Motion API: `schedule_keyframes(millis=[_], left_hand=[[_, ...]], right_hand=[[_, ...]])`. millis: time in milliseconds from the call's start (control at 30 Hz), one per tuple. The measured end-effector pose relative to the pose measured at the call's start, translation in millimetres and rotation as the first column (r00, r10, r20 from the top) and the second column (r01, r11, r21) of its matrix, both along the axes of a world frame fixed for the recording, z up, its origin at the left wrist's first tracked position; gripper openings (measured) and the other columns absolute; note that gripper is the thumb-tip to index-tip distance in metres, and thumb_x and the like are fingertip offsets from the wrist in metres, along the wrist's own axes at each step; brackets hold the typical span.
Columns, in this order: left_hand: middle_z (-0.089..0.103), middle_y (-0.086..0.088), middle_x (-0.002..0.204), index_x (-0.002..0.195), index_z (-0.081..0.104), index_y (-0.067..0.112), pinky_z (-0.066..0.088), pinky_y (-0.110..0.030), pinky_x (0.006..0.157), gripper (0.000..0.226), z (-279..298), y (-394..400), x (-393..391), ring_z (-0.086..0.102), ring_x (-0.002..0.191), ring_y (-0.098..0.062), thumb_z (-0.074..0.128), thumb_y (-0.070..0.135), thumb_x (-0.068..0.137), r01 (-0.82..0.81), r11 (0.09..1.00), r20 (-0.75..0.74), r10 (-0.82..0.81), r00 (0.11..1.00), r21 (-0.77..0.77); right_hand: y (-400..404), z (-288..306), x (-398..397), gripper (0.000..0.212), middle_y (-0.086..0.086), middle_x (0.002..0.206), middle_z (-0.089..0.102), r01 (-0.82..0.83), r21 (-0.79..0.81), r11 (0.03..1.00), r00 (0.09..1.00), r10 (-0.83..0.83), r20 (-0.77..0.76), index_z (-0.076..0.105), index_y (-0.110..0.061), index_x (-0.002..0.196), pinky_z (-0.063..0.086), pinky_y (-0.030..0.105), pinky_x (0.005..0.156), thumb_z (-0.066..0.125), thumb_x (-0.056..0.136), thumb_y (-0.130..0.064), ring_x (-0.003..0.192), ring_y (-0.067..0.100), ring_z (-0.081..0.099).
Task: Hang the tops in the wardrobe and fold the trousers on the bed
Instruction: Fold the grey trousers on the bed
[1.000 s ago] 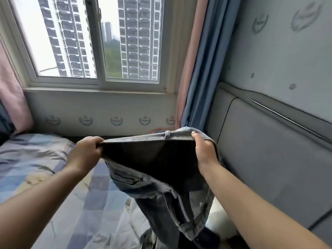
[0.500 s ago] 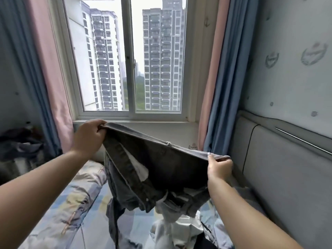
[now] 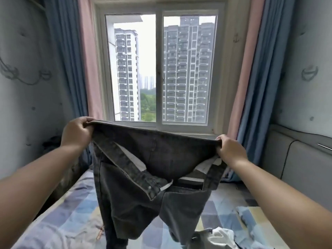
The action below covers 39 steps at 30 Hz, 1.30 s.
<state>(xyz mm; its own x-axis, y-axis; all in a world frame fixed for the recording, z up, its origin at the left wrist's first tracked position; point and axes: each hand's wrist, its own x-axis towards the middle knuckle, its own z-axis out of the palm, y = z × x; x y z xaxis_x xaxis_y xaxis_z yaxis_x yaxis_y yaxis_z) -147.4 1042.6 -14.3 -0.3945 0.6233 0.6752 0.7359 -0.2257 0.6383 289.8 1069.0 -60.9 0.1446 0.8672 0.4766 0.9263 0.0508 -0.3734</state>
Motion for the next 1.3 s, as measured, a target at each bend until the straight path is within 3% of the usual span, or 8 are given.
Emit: schedule_keyframes(millis=[200, 300, 400, 600, 767, 967, 1200, 1300], left_hand=[[0.070, -0.005, 0.086, 0.091, 0.069, 0.030, 0.053, -0.031, 0.074, 0.037, 34, 8, -78, 0.062, 0.072, -0.021, 0.051, -0.002, 0.085, 0.073, 0.997, 0.107, -0.073, 0.992, 0.003], [0.067, 0.000, 0.073, 0.087, 0.069, 0.029, 0.043, -0.009, 0.048, 0.042, 71, 9, -102, 0.056, 0.054, -0.010, 0.047, -0.007, 0.083, 0.073, 0.997, 0.001, -0.074, 0.997, 0.032], [0.071, -0.005, 0.083, 0.092, 0.074, 0.020, 0.049, -0.023, 0.066, 0.039, 103, 6, -108, 0.063, 0.074, -0.022, 0.051, -0.009, 0.079, 0.040, 0.999, -0.282, -0.031, 0.959, 0.026], [0.067, -0.009, 0.077, 0.081, 0.066, 0.021, 0.057, -0.036, 0.065, 0.038, 132, -5, -75, 0.064, 0.066, -0.028, 0.045, -0.011, 0.081, 0.070, 0.992, -0.206, -0.090, 0.974, -0.100], [0.062, -0.013, 0.077, 0.081, 0.058, 0.012, 0.053, -0.019, 0.043, 0.040, 151, -17, -21, 0.064, 0.042, -0.009, 0.028, -0.014, 0.088, 0.281, 0.960, 0.392, -0.266, 0.880, 0.021], [0.064, -0.013, 0.084, 0.086, 0.059, 0.010, 0.057, -0.021, 0.053, 0.040, 192, -37, 51, 0.069, 0.054, -0.010, 0.027, -0.014, 0.090, 0.421, 0.873, 0.470, -0.487, 0.736, 0.245], [0.066, -0.012, 0.086, 0.090, 0.057, 0.014, 0.058, -0.024, 0.053, 0.041, 236, -84, 87, 0.070, 0.058, -0.014, 0.023, -0.009, 0.093, 0.437, 0.807, 0.520, -0.590, 0.617, 0.397], [0.065, -0.012, 0.082, 0.089, 0.055, 0.014, 0.059, -0.029, 0.060, 0.040, 220, -98, 75, 0.069, 0.053, -0.013, 0.021, -0.005, 0.096, 0.369, 0.839, 0.601, -0.544, 0.585, 0.401]], right_hand=[[4, 99, -49, 0.009, 0.005, 0.069, 0.056, 0.039, 0.243, 0.969, 0.946, -0.114, 0.302, 0.053, -0.013, 0.089, 0.037, 0.030, 0.052, 0.047, 0.092, -0.019, 0.064, 0.027, 0.054], [4, 141, -63, 0.010, 0.001, 0.064, 0.052, 0.116, 0.275, 0.954, 0.838, -0.243, 0.488, 0.054, -0.012, 0.077, 0.026, 0.024, 0.048, 0.048, 0.084, -0.008, 0.055, 0.020, 0.047], [2, 154, -66, 0.016, 0.000, 0.066, 0.052, 0.200, 0.202, 0.959, 0.774, -0.281, 0.567, 0.056, -0.013, 0.074, 0.031, 0.025, 0.053, 0.044, 0.081, -0.005, 0.057, 0.018, 0.045], [5, 153, -45, 0.010, 0.009, 0.078, 0.069, 0.052, -0.022, 0.998, 0.998, -0.053, -0.029, 0.059, -0.008, 0.086, 0.054, 0.034, 0.062, 0.051, 0.084, -0.012, 0.071, 0.024, 0.067], [5, 174, -33, 0.022, 0.011, 0.076, 0.066, -0.161, 0.086, 0.983, 0.678, 0.174, -0.714, 0.055, -0.012, 0.103, 0.057, 0.030, 0.049, 0.037, 0.094, -0.003, 0.047, 0.017, 0.065], [-5, 243, 21, 0.033, 0.011, 0.081, 0.065, -0.111, 0.295, 0.949, 0.528, 0.307, -0.792, 0.058, -0.015, 0.092, 0.054, 0.039, 0.068, 0.028, 0.092, -0.002, 0.063, 0.021, 0.064], [1, 362, 41, 0.038, 0.013, 0.102, 0.063, -0.040, 0.538, 0.842, 0.639, 0.435, -0.634, 0.064, -0.015, 0.115, 0.049, 0.030, 0.051, 0.039, 0.088, -0.004, 0.074, 0.022, 0.062], [18, 380, 13, 0.036, 0.013, 0.109, 0.064, -0.166, 0.537, 0.827, 0.663, 0.497, -0.560, 0.062, -0.005, 0.119, 0.058, 0.027, 0.073, 0.043, 0.088, -0.003, 0.057, 0.010, 0.061]])
